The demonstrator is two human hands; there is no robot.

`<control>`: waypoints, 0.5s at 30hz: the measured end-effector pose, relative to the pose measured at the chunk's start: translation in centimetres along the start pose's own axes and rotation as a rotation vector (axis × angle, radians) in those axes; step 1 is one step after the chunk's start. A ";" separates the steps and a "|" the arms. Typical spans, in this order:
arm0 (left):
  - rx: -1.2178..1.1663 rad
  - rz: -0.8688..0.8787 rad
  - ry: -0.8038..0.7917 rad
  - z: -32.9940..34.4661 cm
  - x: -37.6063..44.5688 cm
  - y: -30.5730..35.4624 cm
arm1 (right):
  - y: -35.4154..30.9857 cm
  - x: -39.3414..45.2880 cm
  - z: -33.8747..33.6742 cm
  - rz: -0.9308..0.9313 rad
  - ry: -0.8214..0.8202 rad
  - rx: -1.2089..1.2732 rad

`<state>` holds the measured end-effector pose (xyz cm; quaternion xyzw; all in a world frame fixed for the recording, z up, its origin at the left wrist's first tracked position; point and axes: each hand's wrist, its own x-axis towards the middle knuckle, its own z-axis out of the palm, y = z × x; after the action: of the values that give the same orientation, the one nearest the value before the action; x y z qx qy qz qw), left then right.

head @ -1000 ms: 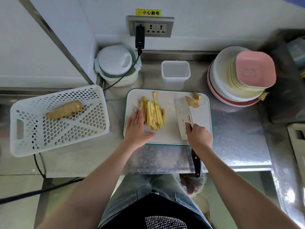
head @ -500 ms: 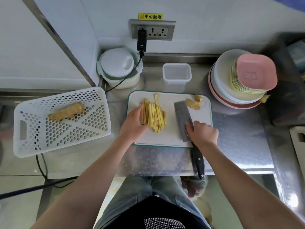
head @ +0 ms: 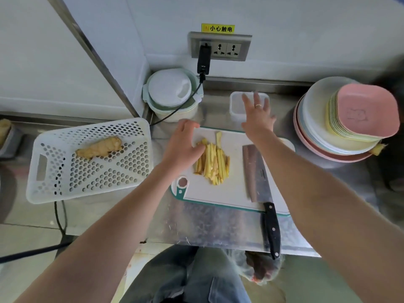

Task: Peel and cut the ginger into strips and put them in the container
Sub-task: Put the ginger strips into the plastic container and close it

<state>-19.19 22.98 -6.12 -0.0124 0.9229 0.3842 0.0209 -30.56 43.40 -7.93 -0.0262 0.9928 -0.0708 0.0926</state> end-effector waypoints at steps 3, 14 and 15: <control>-0.013 -0.007 -0.007 0.2 -0.3 -0.3 | 0.0 1.1 0.9 0.009 -0.044 0.014; -0.395 -0.278 -0.093 -1.1 -0.4 3.3 | -2.1 -7.5 -2.2 -0.299 0.260 0.233; -0.448 -0.300 -0.153 -1.6 -0.4 4.4 | -2.5 -9.2 -2.4 -0.372 0.289 0.200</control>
<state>-19.00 24.98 -1.86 -0.1240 0.7985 0.5712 0.1439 -21.88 41.81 -3.53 -0.1889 0.9619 -0.1873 -0.0629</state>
